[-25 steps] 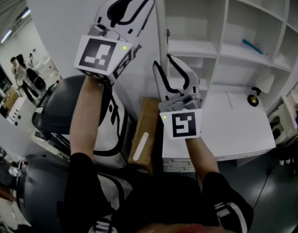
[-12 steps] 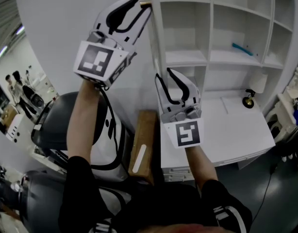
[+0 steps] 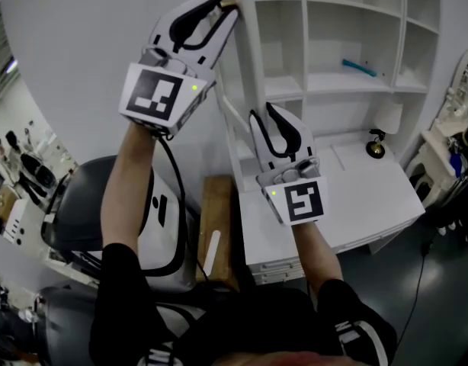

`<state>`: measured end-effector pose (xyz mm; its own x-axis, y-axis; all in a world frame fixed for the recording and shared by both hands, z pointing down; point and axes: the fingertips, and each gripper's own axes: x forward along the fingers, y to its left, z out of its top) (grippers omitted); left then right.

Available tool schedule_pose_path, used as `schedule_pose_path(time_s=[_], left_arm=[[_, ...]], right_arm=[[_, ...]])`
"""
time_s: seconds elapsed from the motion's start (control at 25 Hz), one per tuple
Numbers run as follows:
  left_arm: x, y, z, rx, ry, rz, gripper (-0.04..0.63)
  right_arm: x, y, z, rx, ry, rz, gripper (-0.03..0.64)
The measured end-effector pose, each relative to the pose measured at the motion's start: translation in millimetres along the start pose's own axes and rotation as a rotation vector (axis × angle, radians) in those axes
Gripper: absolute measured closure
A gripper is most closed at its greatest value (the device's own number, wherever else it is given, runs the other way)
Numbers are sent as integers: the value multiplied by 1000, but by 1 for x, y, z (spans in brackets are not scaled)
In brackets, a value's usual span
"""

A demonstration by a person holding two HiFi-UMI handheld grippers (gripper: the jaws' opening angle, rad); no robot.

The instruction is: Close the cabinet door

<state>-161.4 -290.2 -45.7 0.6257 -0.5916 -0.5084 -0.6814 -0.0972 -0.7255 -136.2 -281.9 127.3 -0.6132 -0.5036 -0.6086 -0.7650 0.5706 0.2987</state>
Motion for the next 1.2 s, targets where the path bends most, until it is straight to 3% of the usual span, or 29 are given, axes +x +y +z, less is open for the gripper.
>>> schedule_pose_path(time_s=[0.12, 0.28, 0.4, 0.6, 1.2], left_arm=[[14, -7, -4, 13, 9, -7, 495], [80, -44, -17, 15, 40, -21, 499], [88, -47, -20, 12, 34, -9, 500], [102, -54, -28, 70, 57, 33, 502], [183, -78, -76, 99, 90, 26, 509]], right_arm=[[-1, -17, -5, 35, 11, -38, 513], [-13, -89, -25, 113, 16, -52, 522], [-12, -100, -32, 167, 11, -44, 525], [-10, -118, -43, 191, 27, -57, 531], [11, -206, -92, 305, 72, -124, 522]])
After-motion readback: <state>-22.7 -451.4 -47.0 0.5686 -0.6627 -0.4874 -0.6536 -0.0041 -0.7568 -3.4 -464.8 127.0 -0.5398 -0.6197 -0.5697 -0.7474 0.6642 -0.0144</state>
